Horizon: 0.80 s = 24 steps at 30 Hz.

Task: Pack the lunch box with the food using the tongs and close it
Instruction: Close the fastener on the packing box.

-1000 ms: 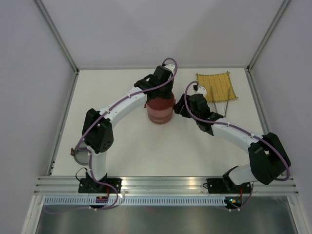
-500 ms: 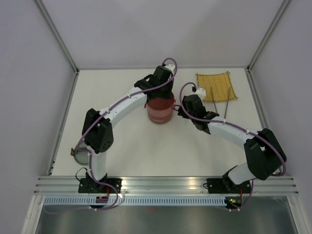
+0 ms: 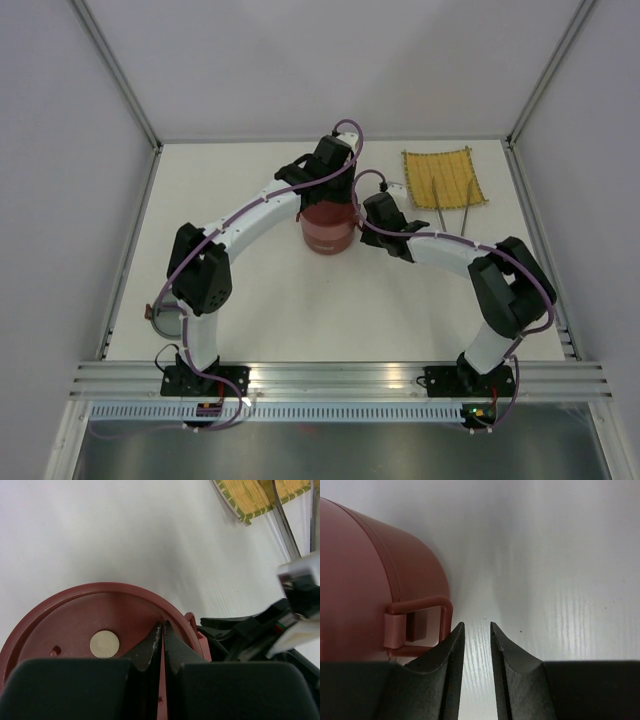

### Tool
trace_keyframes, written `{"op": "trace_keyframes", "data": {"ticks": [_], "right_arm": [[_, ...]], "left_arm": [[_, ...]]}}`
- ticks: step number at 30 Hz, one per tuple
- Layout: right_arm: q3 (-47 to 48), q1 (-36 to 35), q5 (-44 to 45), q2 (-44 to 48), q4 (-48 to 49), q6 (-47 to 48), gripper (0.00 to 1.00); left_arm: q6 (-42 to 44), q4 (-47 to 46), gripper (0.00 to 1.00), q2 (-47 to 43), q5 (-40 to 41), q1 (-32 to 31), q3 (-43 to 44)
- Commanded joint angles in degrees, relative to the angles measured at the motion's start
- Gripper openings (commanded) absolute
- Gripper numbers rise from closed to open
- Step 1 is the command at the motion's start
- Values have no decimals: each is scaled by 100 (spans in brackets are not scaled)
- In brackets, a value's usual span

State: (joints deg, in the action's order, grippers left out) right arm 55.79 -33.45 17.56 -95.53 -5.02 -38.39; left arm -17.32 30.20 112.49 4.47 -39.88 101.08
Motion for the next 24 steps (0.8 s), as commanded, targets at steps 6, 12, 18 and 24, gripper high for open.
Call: {"op": "trace_keyframes", "data": {"ticks": [6,12,18,24], "right_arm": [[257,84,-745,-563,1142,-335,29],[152,523,-1517,-336,837,-213,26],[545,1042,-1950,131,-612,419,30],[749,1086,-1940,-158,-756,395,26]], "left_arm": [[-254,1111,8,493,-174,-20,-606],[-254,1111,8,476,-139,-20,-607],[-280,1111,8,441,-130,6,-589],[-604,1094,8,476,-104,24,-624]]}}
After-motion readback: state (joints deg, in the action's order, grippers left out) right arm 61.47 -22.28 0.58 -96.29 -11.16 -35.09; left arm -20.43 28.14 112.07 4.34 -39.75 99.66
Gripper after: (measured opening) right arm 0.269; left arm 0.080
